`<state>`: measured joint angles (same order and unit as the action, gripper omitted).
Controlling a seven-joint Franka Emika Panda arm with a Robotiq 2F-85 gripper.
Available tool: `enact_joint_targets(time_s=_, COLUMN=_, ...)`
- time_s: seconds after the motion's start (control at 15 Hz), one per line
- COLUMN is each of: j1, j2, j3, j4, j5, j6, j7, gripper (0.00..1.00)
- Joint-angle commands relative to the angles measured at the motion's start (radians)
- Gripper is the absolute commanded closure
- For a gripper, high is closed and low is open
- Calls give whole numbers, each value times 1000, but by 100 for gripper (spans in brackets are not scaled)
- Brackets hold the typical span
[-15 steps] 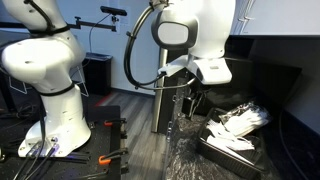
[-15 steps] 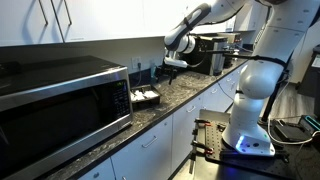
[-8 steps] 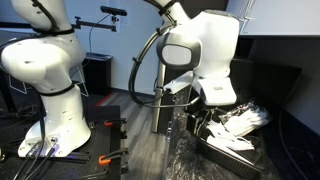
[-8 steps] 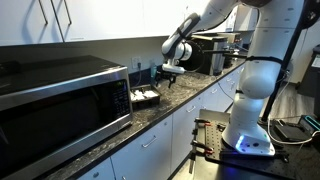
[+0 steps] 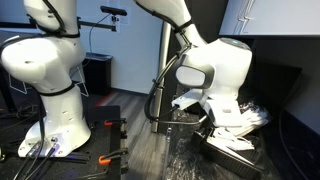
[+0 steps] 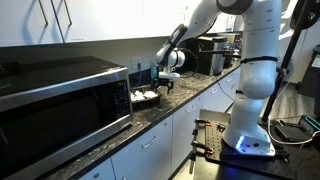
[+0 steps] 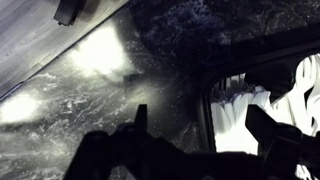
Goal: Move the black object with plastic fork and spoon on the counter
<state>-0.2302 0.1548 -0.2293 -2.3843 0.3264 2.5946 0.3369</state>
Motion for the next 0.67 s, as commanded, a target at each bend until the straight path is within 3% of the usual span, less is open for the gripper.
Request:
enact_joint_targets(time_s=0.0, j1=10, j2=66, j3=-4, j4=69, j5=-24, j6=-18, j7=33, gripper=10)
enact_joint_targets(time_s=0.07, j1=16, j2=80, j3=-5, j4=82, j5=-33, j6=-19, j7=45, gripper=28)
enact_joint_targets(time_s=0.4, j1=26, j2=96, j3=-15, j4=97, j5=-56, j6=-8, j7=60, gripper=66)
enact_joint_targets(time_s=0.6, j1=29, j2=39, j3=-25, j4=70, j5=-92, j6=-5, j7=72, gripper=88)
